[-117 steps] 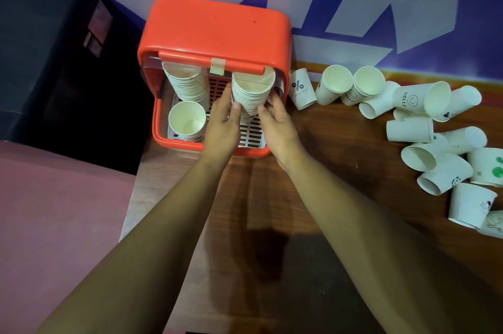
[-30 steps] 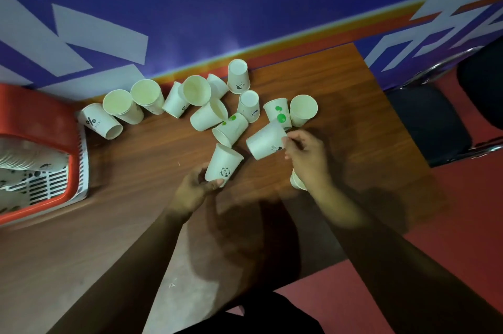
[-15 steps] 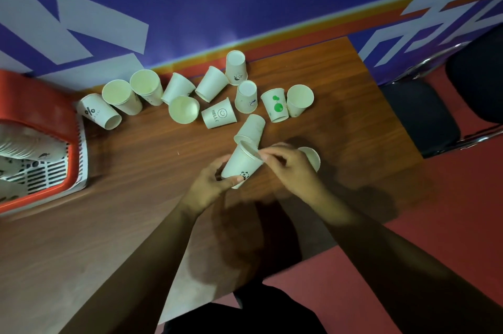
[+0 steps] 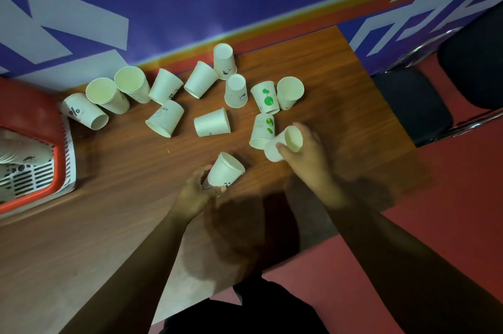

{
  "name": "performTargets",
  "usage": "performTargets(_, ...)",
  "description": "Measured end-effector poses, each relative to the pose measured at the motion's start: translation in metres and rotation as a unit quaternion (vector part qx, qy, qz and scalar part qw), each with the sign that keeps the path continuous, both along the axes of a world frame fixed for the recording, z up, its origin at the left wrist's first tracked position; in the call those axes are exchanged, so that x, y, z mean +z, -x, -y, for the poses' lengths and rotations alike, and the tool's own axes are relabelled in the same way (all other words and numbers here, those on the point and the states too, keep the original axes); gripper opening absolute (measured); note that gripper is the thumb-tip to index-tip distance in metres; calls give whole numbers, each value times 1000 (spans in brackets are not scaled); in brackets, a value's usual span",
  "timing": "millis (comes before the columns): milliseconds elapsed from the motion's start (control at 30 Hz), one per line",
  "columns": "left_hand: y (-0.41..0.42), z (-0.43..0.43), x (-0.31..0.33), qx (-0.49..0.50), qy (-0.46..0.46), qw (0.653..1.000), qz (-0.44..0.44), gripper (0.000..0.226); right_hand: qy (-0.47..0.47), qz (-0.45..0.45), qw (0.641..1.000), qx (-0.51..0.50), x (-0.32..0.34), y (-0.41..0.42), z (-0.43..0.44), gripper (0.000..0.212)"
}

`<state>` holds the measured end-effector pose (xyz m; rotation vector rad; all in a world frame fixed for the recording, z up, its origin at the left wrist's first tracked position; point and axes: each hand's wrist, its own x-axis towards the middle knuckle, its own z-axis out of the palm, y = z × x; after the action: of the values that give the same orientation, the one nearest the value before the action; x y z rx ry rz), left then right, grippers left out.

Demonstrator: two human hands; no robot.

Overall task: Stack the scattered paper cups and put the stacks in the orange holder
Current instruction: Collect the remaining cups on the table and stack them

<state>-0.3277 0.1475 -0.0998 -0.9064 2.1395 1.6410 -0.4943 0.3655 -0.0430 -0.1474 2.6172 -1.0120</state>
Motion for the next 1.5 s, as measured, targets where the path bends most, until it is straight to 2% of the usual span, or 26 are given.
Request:
performTargets(67, -2, 1, 1, -31, 22, 999, -1, 61, 138, 66, 988, -32, 13, -1, 14, 60)
performTargets(100, -2, 0, 3, -43, 24, 999, -3, 59, 165, 89, 982, -20, 17, -2, 21, 60)
performTargets(200, 1, -2, 4, -32, -9, 999, -27, 56, 135, 127, 980, 70, 17, -15, 38, 62)
performTargets(267, 2, -1, 10, -30, -24, 998, -48, 67, 126, 144, 974, 125, 10, -27, 46, 65)
performTargets(333, 1, 1, 9, -41, -36, 997, -61, 78, 137, 167, 959, 185, 1, -38, 51, 78)
performTargets(433, -3, 6, -1, -50, -19, 996, -70, 70, 111, 194, 938, 266, -7, -36, 56, 88)
performTargets(500, -4, 9, -9, -10, -47, 996, -69, 68, 116, 157, 956, 220, -6, -21, 61, 72)
performTargets(533, -4, 10, -15, 4, -54, 996, -68, 66, 94, 94, 977, 166, -5, -12, 62, 62)
performTargets(600, -1, 9, -21, 29, -51, 996, -63, 65, -29, -64, 994, 79, -12, 8, 62, 56)
performTargets(633, 1, 8, -22, 32, -29, 998, -54, 65, -89, -99, 989, 58, -17, 16, 61, 59)
performTargets(700, 3, 5, -23, 33, 17, 999, -39, 67, -156, -51, 985, 47, -29, 26, 60, 70)
performTargets(800, 2, 7, -26, 13, 65, 997, -43, 72, -173, 35, 984, 21, -44, 32, 62, 76)
performTargets(900, -7, 21, -26, -64, 128, 987, -75, 71, -131, 67, 989, -6, -52, 33, 67, 69)
performTargets(1033, -7, 55, -5, -22, 260, 957, -125, 45, -106, 103, 989, -11, -50, 27, 64, 67)
performTargets(1100, 14, 65, 14, -34, 301, 938, -167, 40, -77, 124, 989, -13, -44, 22, 60, 70)
performTargets(1200, 59, 68, 29, -103, 273, 943, -162, 51, -31, 137, 990, -11, -37, 14, 52, 70)
performTargets(1267, 84, 68, 28, -174, 233, 953, -86, 70, -5, 141, 990, -10, -32, 9, 49, 69)
performTargets(1333, 96, 68, 21, -261, 231, 937, -10, 82, 12, 137, 990, -3, -25, 7, 47, 68)
performTargets(1400, 99, 69, 13, -324, 250, 912, 11, 79, 32, 126, 991, 9, -16, 4, 47, 67)
performTargets(1500, 89, 71, 5, -323, 243, 915, 4, 73, 59, 98, 992, 44, -4, -1, 52, 65)
